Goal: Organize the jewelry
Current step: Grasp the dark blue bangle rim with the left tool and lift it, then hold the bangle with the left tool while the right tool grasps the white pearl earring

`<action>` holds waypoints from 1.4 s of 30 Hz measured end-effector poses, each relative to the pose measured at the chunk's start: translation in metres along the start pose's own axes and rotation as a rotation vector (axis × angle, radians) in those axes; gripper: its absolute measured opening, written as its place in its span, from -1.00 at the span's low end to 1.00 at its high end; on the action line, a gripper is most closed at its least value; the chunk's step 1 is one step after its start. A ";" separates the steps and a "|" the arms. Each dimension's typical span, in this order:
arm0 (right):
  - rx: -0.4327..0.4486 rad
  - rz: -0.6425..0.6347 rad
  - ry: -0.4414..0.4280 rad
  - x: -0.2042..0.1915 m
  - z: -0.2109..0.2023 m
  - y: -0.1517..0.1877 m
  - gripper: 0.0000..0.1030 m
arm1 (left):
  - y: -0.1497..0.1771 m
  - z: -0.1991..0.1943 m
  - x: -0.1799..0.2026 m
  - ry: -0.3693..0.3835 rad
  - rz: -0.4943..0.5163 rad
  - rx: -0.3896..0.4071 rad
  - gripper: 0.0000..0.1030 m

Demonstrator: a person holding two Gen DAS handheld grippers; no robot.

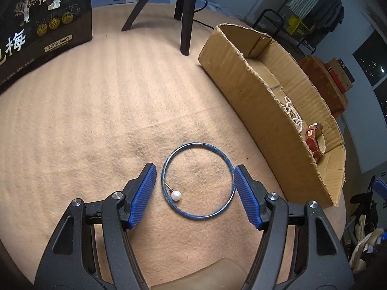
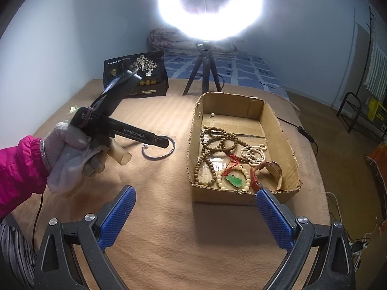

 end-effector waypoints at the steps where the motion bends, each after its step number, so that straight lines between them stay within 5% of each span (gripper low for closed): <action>1: -0.001 0.005 0.000 0.001 0.001 0.000 0.96 | 0.001 0.000 0.001 -0.002 0.004 0.004 0.34; 15: -0.032 0.032 0.001 0.005 0.007 0.009 0.96 | 0.017 0.016 0.024 -0.238 0.213 0.051 0.55; 30: -0.047 0.018 -0.040 -0.014 0.010 0.008 0.94 | 0.011 -0.003 0.018 -0.200 0.175 0.105 0.42; 42: -0.118 -0.011 -0.208 -0.072 0.055 -0.009 0.21 | 0.003 -0.063 -0.026 -0.193 0.108 0.187 0.42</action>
Point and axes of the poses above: each gripper's, at about its wrist camera, not at the fingertips, and z roughly the way its jaws point, x to its right, y to its underside, the point moved 9 cm from there along z, roughly the way its jaws point, and after that the axes turned 8 degrees about -z, right-handed, at the moved point
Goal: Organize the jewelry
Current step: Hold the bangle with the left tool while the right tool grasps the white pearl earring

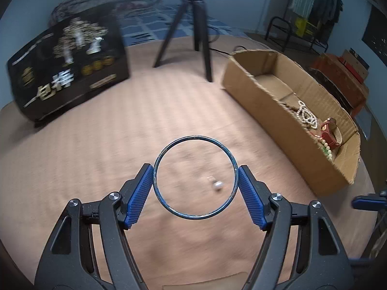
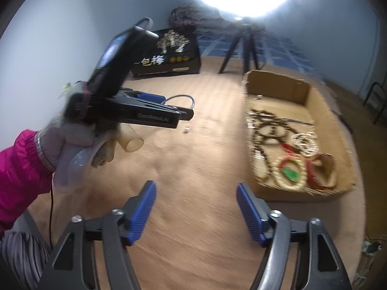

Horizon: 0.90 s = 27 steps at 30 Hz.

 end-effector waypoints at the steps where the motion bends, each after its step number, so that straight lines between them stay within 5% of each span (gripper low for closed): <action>1: -0.004 0.005 -0.011 -0.002 0.006 -0.004 0.11 | 0.001 -0.003 -0.006 -0.003 -0.008 0.001 0.42; 6: -0.032 0.004 -0.031 -0.009 0.043 -0.023 -0.23 | 0.012 -0.020 -0.035 -0.014 -0.037 0.015 0.42; 27: -0.124 -0.037 0.079 0.001 0.131 -0.063 -0.69 | 0.045 -0.027 -0.083 -0.006 -0.115 0.015 0.41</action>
Point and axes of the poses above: each gripper's, at about its wrist camera, not at the fingertips, and z roughly the way its jaws point, x to its right, y to its underside, the point moved 9 cm from there along z, roughly the way its jaws point, and after that the axes turned 8 degrees about -z, right-handed, at the moved point
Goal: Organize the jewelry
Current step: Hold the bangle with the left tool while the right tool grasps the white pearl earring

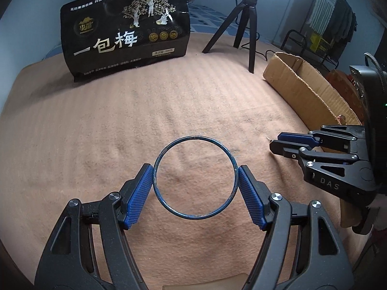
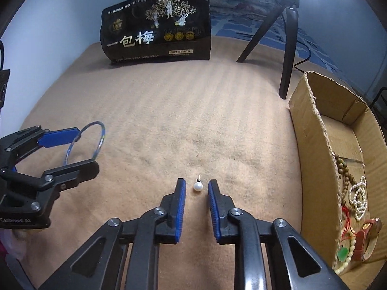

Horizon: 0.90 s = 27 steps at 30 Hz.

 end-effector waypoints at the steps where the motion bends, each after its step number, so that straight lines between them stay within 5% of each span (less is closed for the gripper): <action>1: -0.006 -0.012 0.009 -0.001 0.002 0.000 -0.71 | 0.000 0.000 -0.001 0.000 -0.001 0.000 0.41; 4: -0.018 -0.035 0.017 -0.003 0.006 0.000 -0.87 | 0.000 0.000 -0.002 -0.001 -0.002 -0.002 0.41; 12: 0.005 -0.041 0.026 -0.003 -0.003 -0.003 -0.89 | -0.002 -0.005 0.001 -0.003 -0.005 0.009 0.41; 27: 0.172 -0.003 0.066 0.031 -0.095 -0.018 -0.89 | -0.027 -0.034 0.051 0.052 0.023 0.088 0.41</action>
Point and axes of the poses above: each gripper's, at about its wrist camera, not at the fingertips, and z roughly the way its jaws point, x to its right, y to its underside, the point moved 9 cm from there along z, roughly the way its jaws point, and after that the axes turned 8 degrees about -z, right-handed, at the moved point
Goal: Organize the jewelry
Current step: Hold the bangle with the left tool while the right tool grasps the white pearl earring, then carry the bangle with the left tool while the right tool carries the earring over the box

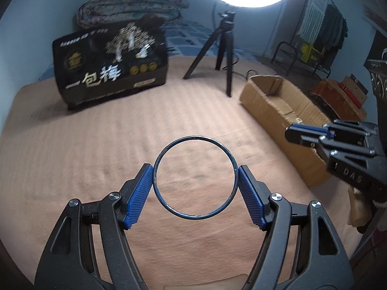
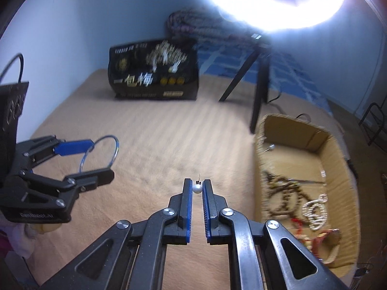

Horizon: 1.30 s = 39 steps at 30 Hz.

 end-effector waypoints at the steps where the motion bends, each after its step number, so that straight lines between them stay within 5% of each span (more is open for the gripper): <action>1: 0.009 0.004 0.007 0.006 -0.006 -0.001 -0.89 | -0.002 -0.001 0.006 0.007 0.004 0.004 0.41; 17: 0.060 0.064 0.121 0.092 -0.053 -0.003 -0.89 | -0.031 0.000 0.103 0.084 0.097 0.053 0.41; 39: 0.015 0.144 0.157 0.174 -0.020 -0.008 -0.89 | -0.053 0.050 0.188 0.140 0.158 0.036 0.41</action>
Point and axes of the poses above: each gripper's, at about its wrist camera, not at the fingertips, and z roughly the way its jaws point, x to its right, y to its underside, the point moved 9 cm from there along z, roughly the way its jaws point, and after that the axes turned 8 degrees about -z, right-handed, at the moved point
